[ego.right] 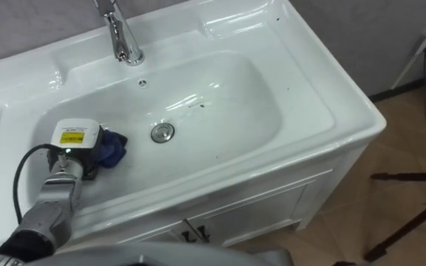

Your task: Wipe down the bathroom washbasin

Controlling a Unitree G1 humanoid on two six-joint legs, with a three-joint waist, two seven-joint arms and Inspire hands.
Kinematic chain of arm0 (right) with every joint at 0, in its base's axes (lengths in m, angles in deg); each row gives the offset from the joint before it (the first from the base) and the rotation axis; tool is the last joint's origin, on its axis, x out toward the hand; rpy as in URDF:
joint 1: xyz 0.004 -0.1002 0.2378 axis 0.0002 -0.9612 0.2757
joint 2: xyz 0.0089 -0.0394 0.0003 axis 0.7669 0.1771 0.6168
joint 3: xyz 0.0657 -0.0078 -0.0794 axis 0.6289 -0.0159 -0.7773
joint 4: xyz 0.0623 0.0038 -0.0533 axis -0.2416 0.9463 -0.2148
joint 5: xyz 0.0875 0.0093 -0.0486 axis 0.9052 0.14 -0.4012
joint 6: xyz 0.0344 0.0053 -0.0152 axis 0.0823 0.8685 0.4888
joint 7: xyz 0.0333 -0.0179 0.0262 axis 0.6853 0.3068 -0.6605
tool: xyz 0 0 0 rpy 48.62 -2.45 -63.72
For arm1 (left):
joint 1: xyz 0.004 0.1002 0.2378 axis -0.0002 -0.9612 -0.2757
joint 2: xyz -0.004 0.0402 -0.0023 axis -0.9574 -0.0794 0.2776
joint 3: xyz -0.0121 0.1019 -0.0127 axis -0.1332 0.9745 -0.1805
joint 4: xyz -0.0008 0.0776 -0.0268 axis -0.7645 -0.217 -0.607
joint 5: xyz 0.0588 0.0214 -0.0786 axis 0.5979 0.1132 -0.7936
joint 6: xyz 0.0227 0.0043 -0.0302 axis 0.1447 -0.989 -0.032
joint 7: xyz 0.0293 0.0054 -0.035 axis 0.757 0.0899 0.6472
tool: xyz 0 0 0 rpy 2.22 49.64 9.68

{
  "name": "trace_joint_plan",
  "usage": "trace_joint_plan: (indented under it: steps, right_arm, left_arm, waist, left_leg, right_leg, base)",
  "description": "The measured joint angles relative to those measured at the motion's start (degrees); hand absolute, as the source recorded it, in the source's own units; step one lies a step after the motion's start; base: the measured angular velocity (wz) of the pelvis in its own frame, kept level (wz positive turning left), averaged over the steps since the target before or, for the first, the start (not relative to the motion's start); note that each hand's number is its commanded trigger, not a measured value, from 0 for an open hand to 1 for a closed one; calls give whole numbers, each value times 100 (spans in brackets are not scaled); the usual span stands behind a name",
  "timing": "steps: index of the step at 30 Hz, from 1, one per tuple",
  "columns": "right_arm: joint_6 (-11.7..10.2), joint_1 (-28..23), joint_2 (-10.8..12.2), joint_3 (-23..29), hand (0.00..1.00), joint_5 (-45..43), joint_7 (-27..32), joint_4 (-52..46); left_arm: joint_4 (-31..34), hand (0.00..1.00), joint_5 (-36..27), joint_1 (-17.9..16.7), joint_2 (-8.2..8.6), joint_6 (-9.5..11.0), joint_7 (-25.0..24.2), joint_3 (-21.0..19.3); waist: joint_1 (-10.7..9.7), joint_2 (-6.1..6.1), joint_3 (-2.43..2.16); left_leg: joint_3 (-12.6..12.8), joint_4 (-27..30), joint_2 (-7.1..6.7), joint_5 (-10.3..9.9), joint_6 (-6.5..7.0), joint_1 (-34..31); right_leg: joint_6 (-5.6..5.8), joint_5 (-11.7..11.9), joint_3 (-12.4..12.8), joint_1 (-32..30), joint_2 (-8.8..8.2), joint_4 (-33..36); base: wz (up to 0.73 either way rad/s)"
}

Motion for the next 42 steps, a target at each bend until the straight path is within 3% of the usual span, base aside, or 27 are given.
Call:
trace_joint_plan:
  steps: [15,19,26,31,38,42]
  right_arm:
    - [-185,-172,-14,153,0,466,149,-72]
    - [-229,-238,-13,124,0,490,154,-76]
    - [-223,-268,-10,-25,0,641,158,-60]
    - [-169,-267,4,-79,0,693,206,-47]
    - [-102,-229,46,-242,0,743,256,-35]
    - [-108,-114,53,-251,0,774,263,-34]
  left_arm:
    - [2,100,51,-36,11,-134,18,-13]
    - [-4,100,51,-37,95,-293,161,-10]
    - [-41,100,43,-25,201,-483,229,-1]
    - [-176,100,27,205,374,-625,229,19]
    - [-228,100,-137,475,400,-714,212,179]
    - [-432,100,-139,790,498,-786,115,267]
  waist:
    - [4,-48,33]
    - [8,-82,64]
    - [-24,-93,71]
    - [-61,-114,83]
    - [-303,-116,85]
    - [-375,-158,151]
  left_leg:
    - [-176,-4,59,19,-32,34]
    - [-161,-8,65,21,-35,31]
    - [-147,-11,64,21,-35,29]
    - [-153,0,59,21,-36,-101]
    - [-105,-4,42,22,-38,-373]
    - [-69,-11,12,23,-37,-408]
  right_leg:
    - [-101,-34,-28,91,63,-67]
    - [-109,-40,-31,91,70,-71]
    - [-109,-40,-10,88,71,-75]
    - [-94,-48,-13,-53,64,-67]
    - [-72,-25,11,-367,44,34]
    - [-52,-39,53,-471,13,132]
  base:
    - [2]
    - [2]
    - [0]
    - [6]
    - [-1]
    - [-11]
